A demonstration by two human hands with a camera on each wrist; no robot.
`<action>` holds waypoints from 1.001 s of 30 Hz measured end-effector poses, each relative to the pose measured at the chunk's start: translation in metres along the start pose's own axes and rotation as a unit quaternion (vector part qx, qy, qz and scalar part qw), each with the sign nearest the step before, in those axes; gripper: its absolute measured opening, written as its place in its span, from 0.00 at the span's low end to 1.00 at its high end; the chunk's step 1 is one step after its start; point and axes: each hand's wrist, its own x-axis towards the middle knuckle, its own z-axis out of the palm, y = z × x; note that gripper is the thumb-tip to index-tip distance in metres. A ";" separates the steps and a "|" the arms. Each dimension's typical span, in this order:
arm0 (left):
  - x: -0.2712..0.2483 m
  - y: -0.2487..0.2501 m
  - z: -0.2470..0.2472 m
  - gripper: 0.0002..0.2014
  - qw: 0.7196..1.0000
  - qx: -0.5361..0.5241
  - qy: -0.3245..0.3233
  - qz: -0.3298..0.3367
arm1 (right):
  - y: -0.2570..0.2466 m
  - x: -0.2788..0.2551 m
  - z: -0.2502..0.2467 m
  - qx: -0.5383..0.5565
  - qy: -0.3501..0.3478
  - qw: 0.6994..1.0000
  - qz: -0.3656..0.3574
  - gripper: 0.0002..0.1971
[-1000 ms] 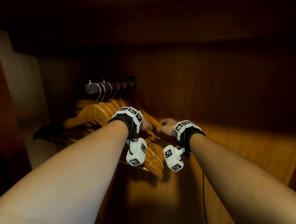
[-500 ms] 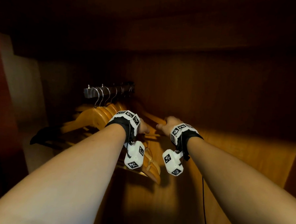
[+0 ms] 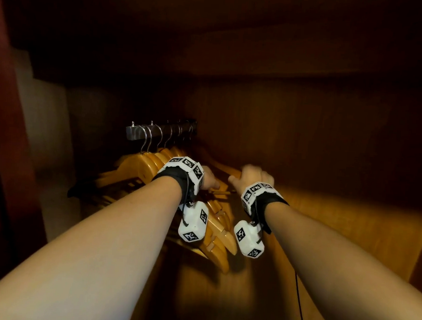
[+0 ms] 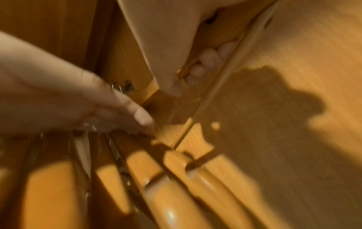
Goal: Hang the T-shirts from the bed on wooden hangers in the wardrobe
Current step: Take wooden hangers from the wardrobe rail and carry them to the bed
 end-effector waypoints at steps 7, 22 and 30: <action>0.006 0.000 -0.004 0.29 0.998 0.062 0.021 -0.012 | -0.008 0.002 -0.012 -0.085 -0.029 0.995 -0.041 0.13; 0.022 0.010 -0.033 0.17 0.971 0.237 0.024 0.032 | -0.019 0.010 -0.017 0.020 -0.080 0.992 -0.097 0.18; 0.002 0.020 -0.044 0.21 0.953 0.289 0.063 0.059 | -0.013 0.008 -0.024 0.087 -0.081 0.991 -0.065 0.29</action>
